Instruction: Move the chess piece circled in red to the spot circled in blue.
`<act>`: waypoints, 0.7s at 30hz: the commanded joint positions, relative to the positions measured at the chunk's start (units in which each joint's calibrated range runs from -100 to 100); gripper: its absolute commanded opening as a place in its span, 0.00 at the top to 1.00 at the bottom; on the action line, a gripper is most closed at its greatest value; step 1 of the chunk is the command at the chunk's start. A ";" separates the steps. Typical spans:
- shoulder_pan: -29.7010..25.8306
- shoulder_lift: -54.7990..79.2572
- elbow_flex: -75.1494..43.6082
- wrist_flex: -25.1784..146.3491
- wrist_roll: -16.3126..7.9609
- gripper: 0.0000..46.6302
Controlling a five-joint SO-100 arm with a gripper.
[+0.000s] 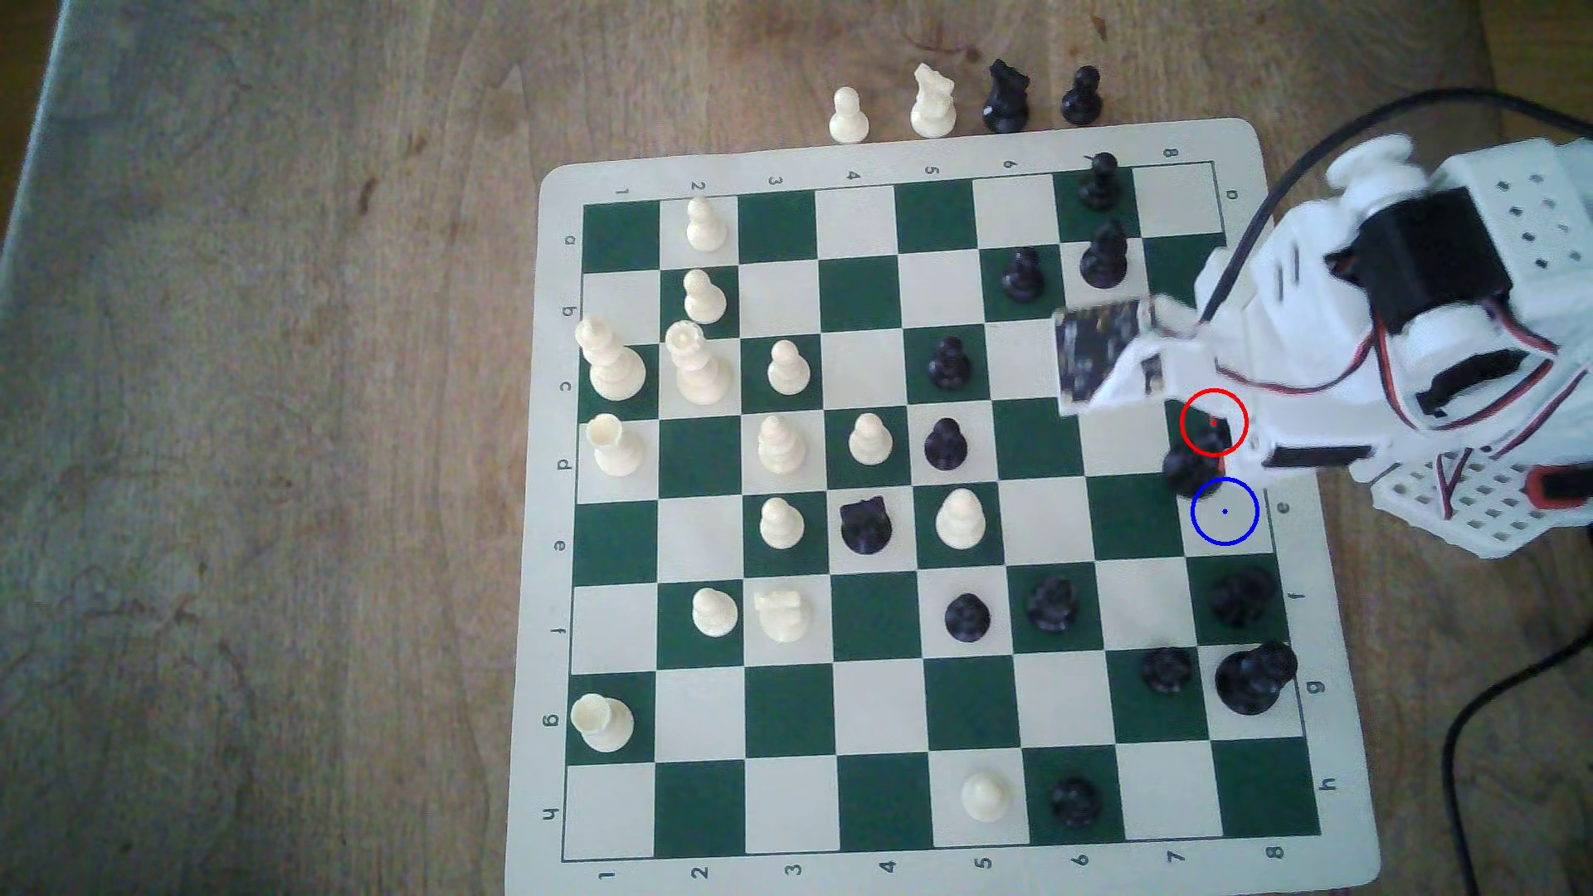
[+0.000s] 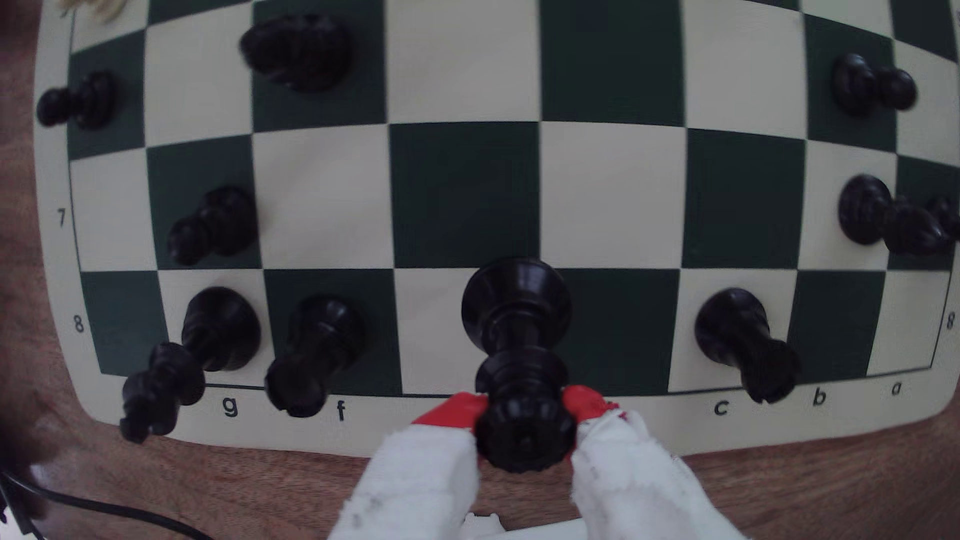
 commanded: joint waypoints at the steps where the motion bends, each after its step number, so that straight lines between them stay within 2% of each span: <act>1: -2.19 1.98 -3.48 -0.59 0.24 0.97; 21: -5.79 6.99 -0.39 -3.37 0.05 0.96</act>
